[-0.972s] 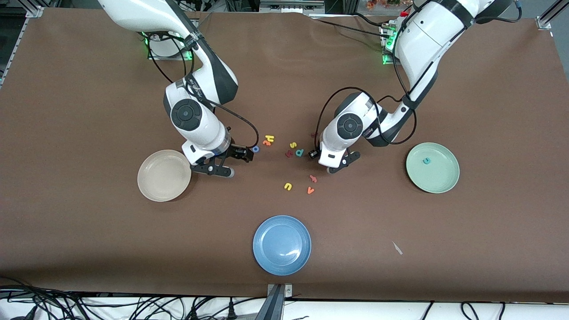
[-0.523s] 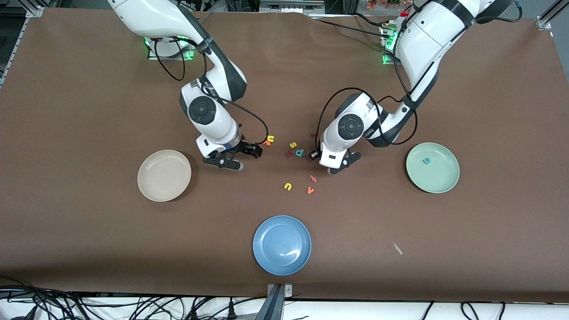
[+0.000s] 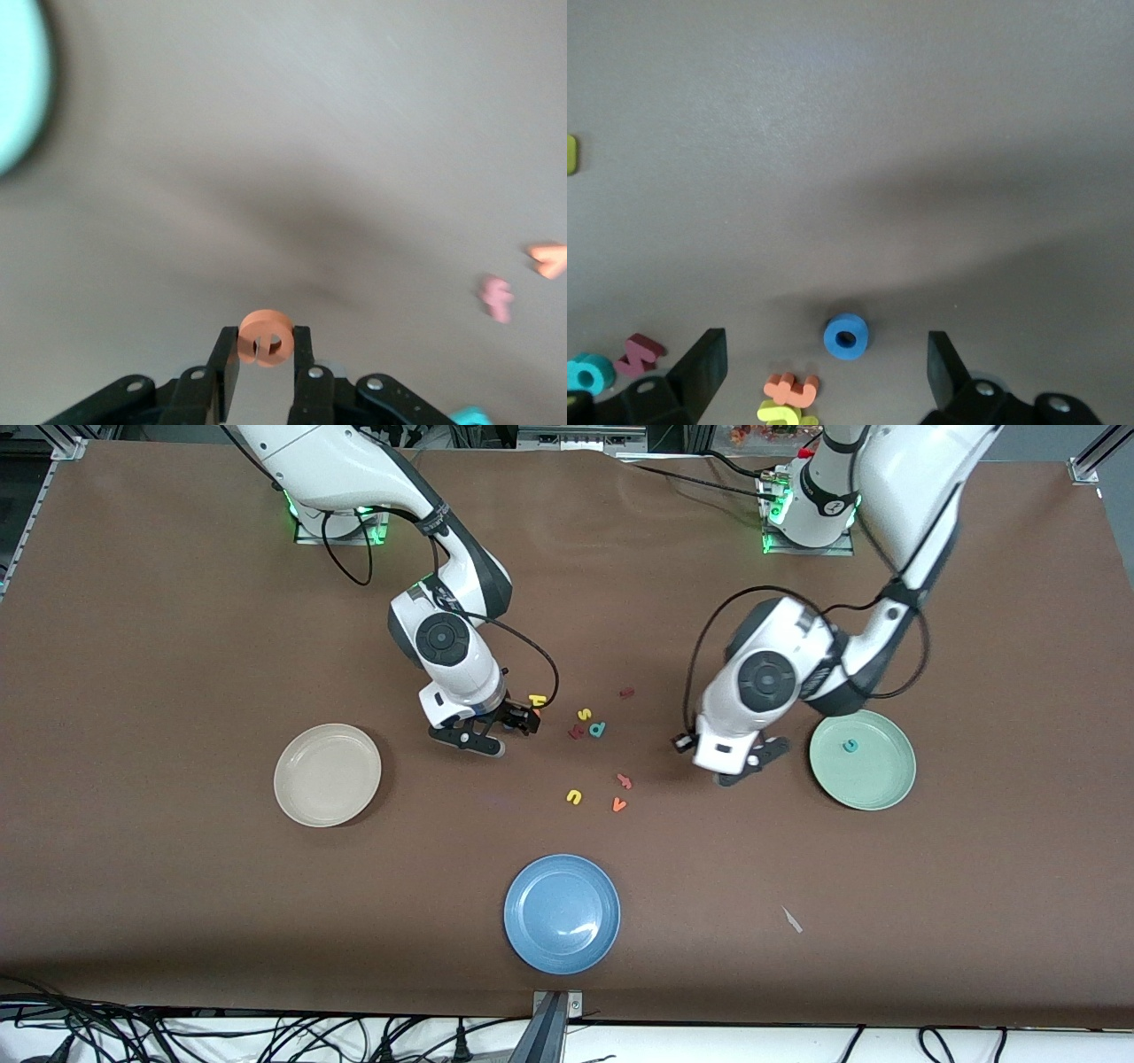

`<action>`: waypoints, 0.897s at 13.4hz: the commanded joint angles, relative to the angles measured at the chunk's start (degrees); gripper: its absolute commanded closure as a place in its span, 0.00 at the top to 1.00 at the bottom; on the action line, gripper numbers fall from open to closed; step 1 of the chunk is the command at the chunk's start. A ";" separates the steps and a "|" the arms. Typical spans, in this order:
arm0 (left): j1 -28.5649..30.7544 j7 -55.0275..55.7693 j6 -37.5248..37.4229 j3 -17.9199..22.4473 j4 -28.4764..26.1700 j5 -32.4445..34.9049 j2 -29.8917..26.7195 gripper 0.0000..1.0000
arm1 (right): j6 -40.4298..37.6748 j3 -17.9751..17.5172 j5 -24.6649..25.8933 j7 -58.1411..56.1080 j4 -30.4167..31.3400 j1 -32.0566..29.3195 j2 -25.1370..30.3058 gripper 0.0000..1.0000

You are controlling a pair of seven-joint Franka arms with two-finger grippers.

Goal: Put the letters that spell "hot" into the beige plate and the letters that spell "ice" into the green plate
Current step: 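Place the e on the green plate while the right gripper grasps the o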

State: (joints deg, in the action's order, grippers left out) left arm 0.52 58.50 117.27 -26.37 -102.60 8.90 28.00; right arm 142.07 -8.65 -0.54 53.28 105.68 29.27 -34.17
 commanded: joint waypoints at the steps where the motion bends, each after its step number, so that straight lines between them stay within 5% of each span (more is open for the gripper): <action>1: 6.67 -12.31 -6.77 -0.53 -1.55 0.42 -3.21 0.05 | 2.68 -0.14 1.16 2.09 0.66 1.05 -1.42 1.00; 7: 19.33 -33.26 -9.69 -0.35 -2.25 1.29 -0.68 0.06 | 6.91 -0.05 1.42 3.14 4.09 1.14 -1.60 0.99; 10: 21.36 -34.15 -4.79 0.00 -2.60 2.61 3.28 0.07 | 8.48 -0.05 1.51 3.32 4.61 1.14 -2.48 0.83; 12: 21.81 -34.16 -4.51 0.09 -2.69 5.33 5.48 0.17 | 9.98 -0.05 1.51 3.32 5.67 1.14 -2.48 0.65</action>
State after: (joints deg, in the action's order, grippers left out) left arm 21.71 25.27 111.99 -25.70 -105.38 11.33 31.62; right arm 149.32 -8.63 -0.12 55.29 109.75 30.25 -36.45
